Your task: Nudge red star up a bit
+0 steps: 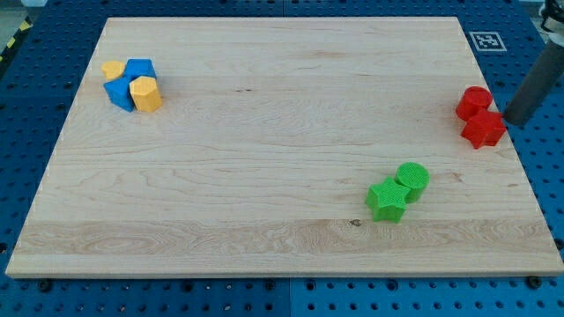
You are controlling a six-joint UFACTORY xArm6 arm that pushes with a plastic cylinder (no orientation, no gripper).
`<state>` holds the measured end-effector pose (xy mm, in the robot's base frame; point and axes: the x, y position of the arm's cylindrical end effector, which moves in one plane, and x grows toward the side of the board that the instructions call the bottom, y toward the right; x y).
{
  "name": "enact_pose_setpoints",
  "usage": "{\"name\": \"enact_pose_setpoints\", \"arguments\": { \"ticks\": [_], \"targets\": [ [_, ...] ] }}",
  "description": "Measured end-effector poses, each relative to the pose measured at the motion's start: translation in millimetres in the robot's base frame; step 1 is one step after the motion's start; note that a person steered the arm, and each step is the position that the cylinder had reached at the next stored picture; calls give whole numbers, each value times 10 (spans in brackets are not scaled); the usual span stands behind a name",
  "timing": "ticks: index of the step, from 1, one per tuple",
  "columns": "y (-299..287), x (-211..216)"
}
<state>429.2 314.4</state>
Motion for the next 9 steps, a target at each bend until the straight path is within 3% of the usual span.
{"name": "enact_pose_setpoints", "arguments": {
  "ticks": [2,3,9],
  "targets": [
    [1,733],
    [-24,804],
    [-334,460]
  ]
}}
